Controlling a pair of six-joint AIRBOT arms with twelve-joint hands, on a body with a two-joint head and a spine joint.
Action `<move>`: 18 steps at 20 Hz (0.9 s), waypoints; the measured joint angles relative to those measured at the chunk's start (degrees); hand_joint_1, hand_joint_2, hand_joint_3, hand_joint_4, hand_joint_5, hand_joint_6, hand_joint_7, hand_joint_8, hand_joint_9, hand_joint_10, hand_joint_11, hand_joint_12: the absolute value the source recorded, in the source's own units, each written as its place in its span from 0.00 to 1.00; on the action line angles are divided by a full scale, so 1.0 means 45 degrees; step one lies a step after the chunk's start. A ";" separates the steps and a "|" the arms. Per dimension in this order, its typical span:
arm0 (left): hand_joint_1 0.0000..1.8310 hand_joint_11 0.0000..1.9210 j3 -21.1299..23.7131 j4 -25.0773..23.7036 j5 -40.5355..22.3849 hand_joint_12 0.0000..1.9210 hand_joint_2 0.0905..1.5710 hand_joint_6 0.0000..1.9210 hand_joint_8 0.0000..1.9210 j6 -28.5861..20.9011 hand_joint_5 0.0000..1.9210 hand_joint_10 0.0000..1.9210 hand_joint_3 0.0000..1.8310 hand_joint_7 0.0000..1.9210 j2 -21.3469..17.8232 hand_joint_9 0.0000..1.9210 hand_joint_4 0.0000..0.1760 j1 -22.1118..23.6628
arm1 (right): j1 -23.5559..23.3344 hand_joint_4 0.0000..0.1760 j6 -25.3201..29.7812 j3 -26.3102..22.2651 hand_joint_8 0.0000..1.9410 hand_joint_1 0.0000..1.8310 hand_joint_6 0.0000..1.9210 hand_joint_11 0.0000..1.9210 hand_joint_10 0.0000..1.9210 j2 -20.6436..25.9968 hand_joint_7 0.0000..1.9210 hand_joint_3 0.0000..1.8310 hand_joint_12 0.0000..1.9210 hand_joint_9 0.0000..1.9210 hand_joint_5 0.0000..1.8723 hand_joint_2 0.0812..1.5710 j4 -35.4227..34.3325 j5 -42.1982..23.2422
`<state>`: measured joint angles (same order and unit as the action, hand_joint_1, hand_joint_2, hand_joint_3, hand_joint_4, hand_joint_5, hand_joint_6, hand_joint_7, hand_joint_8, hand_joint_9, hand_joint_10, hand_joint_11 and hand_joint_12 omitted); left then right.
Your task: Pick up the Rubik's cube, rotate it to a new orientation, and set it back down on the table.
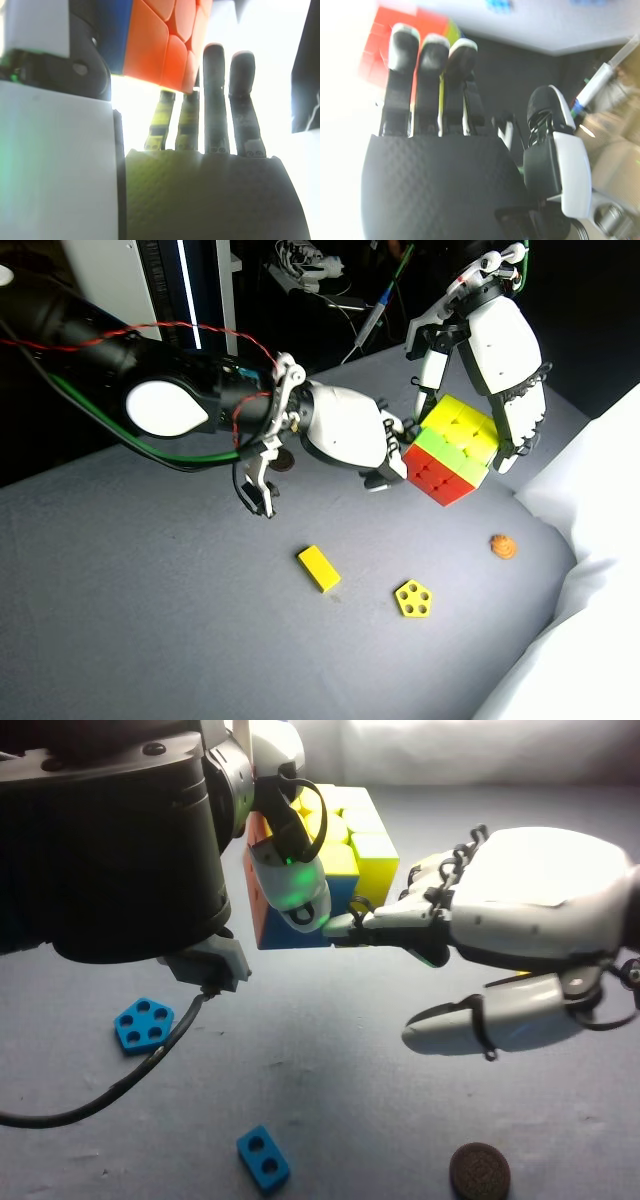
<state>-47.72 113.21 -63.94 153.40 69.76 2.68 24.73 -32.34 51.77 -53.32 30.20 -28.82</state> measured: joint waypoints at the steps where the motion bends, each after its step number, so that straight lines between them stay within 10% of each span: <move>1: 0.56 0.11 0.0034 -0.0024 0.0015 0.93 0.84 0.84 0.83 -0.0092 0.30 0.84 0.00 0.17 0.0000 0.15 0.00 -0.0029 | -0.0165 0.00 0.1088 -0.0097 0.92 0.07 0.00 0.24 1.00 0.0408 0.28 0.00 1.00 0.29 0.10 0.78 0.0724 -0.0733; 6: 0.57 0.11 0.0204 -0.0282 -0.0029 0.95 0.87 0.89 0.88 -0.0709 0.27 0.87 0.00 0.27 -0.0010 0.15 0.17 -0.0413 | -0.0612 0.00 0.1729 -0.0010 0.92 0.08 0.01 0.25 1.00 0.1263 0.27 0.00 1.00 0.29 0.11 0.78 0.0665 -0.1540; 8: 0.56 0.08 0.0321 -0.0389 0.0058 0.94 0.84 0.83 0.81 -0.1185 0.30 0.84 0.00 0.14 -0.0063 0.14 0.00 -0.0636 | -0.0636 0.00 0.1651 0.0238 0.91 0.07 0.00 0.25 1.00 0.1491 0.28 0.00 1.00 0.30 0.11 0.78 -0.0151 -0.1520; 11: 0.56 0.11 0.0369 -0.0733 0.0063 0.96 0.88 0.88 0.90 -0.1520 0.26 0.88 0.00 0.26 -0.0112 0.14 0.15 -0.0884 | -0.0631 0.00 0.0889 0.0583 0.90 0.08 0.00 0.24 1.00 0.1617 0.28 0.00 1.00 0.29 0.11 0.77 -0.1457 -0.0743; 12: 0.55 0.09 0.0442 -0.0991 0.0087 0.96 0.86 0.86 0.87 -0.1807 0.28 0.89 0.00 0.14 -0.0155 0.14 0.00 -0.0996 | -0.0631 0.00 0.0588 0.0675 0.90 0.07 0.00 0.24 1.00 0.1632 0.28 0.00 1.00 0.30 0.11 0.78 -0.2035 -0.0374; 18: 0.55 0.10 0.0656 -0.2351 0.0345 0.96 0.89 0.90 0.93 -0.3735 0.26 0.88 0.00 0.24 -0.0321 0.14 0.15 -0.1957 | -0.0631 0.00 -0.1413 0.0413 0.90 0.06 0.00 0.23 1.00 0.1457 0.26 0.00 1.00 0.28 0.10 0.78 -0.4566 0.0568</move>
<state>-44.77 102.63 -62.39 136.59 68.31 -6.13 21.89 -38.70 53.63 -46.76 9.65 -26.26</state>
